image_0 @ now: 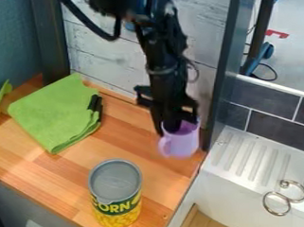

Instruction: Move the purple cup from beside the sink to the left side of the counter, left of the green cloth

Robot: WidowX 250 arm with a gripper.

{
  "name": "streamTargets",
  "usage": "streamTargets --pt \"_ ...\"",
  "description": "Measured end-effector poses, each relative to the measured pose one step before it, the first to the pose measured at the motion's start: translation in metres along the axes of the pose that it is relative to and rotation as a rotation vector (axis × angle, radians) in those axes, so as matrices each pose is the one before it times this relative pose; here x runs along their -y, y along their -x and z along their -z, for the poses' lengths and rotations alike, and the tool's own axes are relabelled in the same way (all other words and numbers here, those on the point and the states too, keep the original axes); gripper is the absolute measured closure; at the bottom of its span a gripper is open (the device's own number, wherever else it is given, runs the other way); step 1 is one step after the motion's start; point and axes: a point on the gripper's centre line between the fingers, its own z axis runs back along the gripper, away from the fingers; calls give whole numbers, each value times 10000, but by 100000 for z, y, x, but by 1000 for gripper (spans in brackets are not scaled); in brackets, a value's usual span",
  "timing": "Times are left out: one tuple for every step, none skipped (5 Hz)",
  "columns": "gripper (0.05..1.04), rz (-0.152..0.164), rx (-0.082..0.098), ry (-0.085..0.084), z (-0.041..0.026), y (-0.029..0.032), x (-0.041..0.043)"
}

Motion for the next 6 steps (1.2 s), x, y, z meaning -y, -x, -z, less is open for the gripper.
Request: streamTargets --pt "985 -940 735 -283 -3694 1552 -2351" --pt "985 -843 -28 -784 -2435 2537 -3548" --pt "985 -1329 -117 -839 -1087 2485 -4916" --pt "985 -609 -308 -708 116 1080 -3515" --pt "985 -464 -335 -133 1788 315 -3450" --pt "985 -176 -448 131 2161 55 -1637"
